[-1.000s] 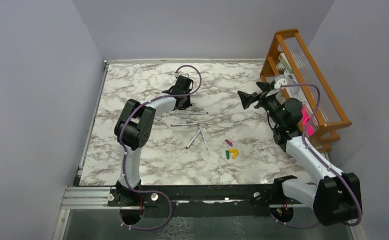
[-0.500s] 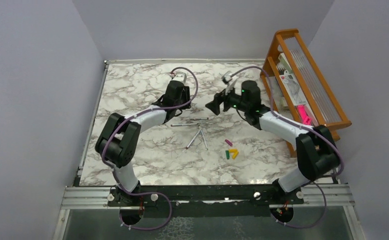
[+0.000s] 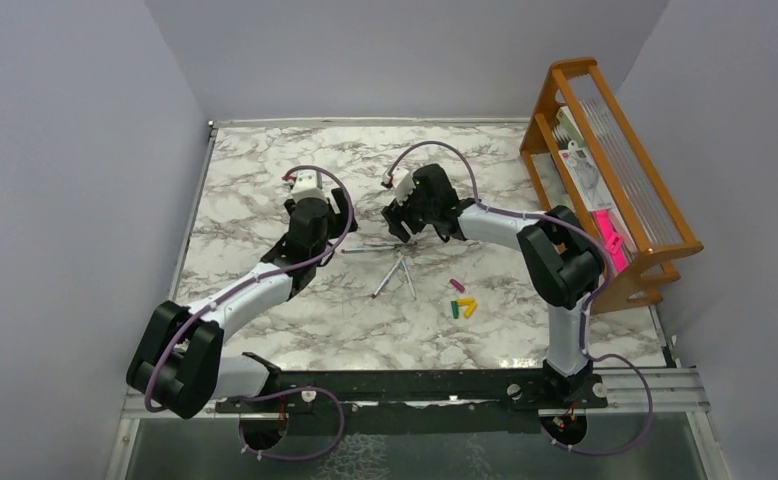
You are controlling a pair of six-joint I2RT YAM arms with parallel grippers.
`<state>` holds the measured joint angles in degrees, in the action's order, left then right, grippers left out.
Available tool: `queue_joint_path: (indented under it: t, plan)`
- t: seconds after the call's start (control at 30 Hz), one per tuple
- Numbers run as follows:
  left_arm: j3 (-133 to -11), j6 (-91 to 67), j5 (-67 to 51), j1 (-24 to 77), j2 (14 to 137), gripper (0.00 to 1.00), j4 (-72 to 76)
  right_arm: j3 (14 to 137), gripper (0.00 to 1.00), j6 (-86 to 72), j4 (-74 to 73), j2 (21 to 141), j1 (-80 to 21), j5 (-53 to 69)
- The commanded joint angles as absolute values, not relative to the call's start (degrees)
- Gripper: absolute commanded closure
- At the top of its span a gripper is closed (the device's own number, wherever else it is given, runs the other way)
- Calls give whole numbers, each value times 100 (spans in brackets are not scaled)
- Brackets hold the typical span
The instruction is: Insert the pens into the pen caps
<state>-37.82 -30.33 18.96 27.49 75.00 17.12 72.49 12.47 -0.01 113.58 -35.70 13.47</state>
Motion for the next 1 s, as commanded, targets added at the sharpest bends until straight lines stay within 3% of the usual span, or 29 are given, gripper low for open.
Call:
queue_joint_path:
  t: [0.0,0.17,0.4,0.97]
  plan:
    - [-3580,-3030,2497,2691,6997,24,1788,7619,37,1424,-181,11618,-3629,966]
    - [-3480,-2921,2718,2652,6751,24,1585,7577,48,1424,-144,11649,-3692,1038]
    - [-3401,-2884,2674,2611,6700,23,1547,6983,42,1448,195,11141,-3850,1068]
    - [-3223,-2818,2641,2507,6750,23,1581,6322,41,1303,519,10626,-3858,605]
